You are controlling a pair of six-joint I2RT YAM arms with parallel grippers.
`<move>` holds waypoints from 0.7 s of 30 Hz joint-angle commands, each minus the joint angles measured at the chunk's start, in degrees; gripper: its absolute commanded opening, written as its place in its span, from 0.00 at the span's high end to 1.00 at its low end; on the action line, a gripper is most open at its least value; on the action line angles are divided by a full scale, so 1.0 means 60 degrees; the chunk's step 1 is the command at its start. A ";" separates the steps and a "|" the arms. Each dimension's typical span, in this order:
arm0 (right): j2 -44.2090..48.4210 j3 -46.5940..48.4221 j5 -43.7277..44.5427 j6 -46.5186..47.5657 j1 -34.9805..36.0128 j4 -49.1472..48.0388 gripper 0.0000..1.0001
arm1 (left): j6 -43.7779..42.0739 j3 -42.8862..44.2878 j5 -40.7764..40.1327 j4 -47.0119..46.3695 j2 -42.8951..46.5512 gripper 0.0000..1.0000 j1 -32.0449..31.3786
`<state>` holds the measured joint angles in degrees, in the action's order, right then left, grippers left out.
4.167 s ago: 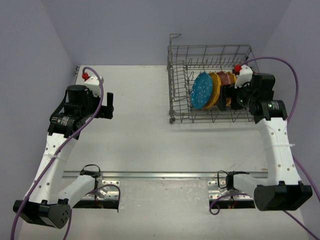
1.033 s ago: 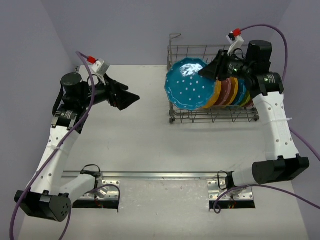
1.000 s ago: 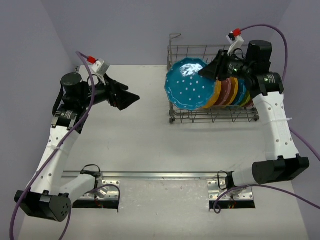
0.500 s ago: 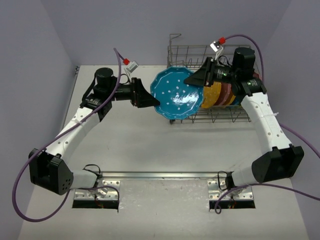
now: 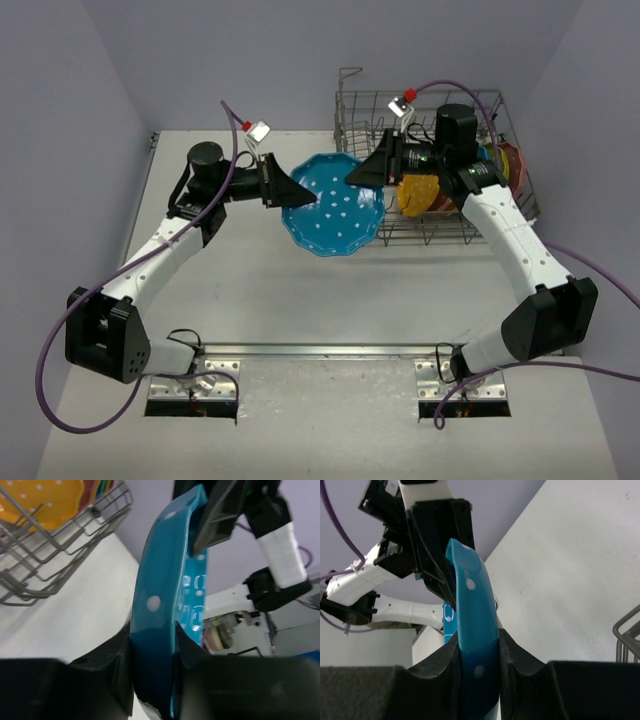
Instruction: Unload the plates from the dish rack
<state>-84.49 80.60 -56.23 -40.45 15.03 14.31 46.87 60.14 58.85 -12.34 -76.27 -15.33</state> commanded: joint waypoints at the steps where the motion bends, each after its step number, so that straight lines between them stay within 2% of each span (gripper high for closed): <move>1: 0.0004 0.0542 -0.0004 -0.0466 -0.0102 -0.0715 0.86 | 0.0509 -0.0397 0.0636 -0.1064 0.0654 1.00 0.0692; 3: -0.0024 0.0599 0.0226 -0.0337 -0.0102 -0.0485 0.62 | 0.0709 -0.0715 0.0665 -0.1006 0.0857 1.00 0.1168; 4: -0.0025 0.0600 0.0330 -0.0334 -0.0116 -0.0395 0.61 | 0.0713 -0.0721 0.0665 -0.0977 0.0861 1.00 0.1178; 5: -0.0006 0.0610 0.0590 -0.0230 -0.0145 -0.0183 0.37 | 0.0694 -0.0864 0.0694 -0.0852 0.0956 1.00 0.1569; 6: 0.0011 0.0629 0.0824 -0.0076 -0.0174 0.0005 0.20 | 0.0621 -0.0926 0.0765 -0.0591 0.1007 1.00 0.1992; 8: 0.0081 0.0688 0.1137 0.0168 -0.0346 0.0313 0.05 | -0.0116 -0.0798 0.0965 0.0270 0.0917 1.00 0.2633; 10: 0.0113 0.0667 0.1063 0.0249 -0.0527 0.0425 0.05 | -0.1086 -0.0626 0.1177 0.1443 0.0714 1.00 0.3344; 12: 0.0161 0.0619 0.1138 0.0299 -0.0685 0.0563 0.02 | -0.1516 -0.0723 0.1504 0.1685 0.0519 1.00 0.3949; 14: 0.0175 0.0693 0.1226 0.0398 -0.0785 0.0691 0.01 | -0.2226 -0.0518 0.1539 0.3011 0.0174 1.00 0.4550; 16: 0.0204 0.0790 0.1290 0.0476 -0.0922 0.0823 0.01 | -0.3762 -0.0178 0.1482 0.4101 -0.0438 1.00 0.4843; 18: 0.0268 0.0835 0.1312 0.0501 -0.1160 0.0883 0.01 | -0.5306 0.0533 0.0974 0.6114 -0.1392 1.00 0.5089; 20: 0.0312 0.0832 0.1197 0.0485 -0.1409 0.0926 0.01 | -0.7453 0.0934 0.0485 0.7340 -0.1947 1.00 0.5104; 21: 0.0328 0.0788 0.1168 0.0474 -0.1503 0.0933 0.01 | -0.7844 0.0961 0.0367 0.7629 -0.2178 1.00 0.5107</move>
<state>-85.35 82.87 -49.43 -38.78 8.22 20.02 19.72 60.77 61.09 18.65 -85.56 14.99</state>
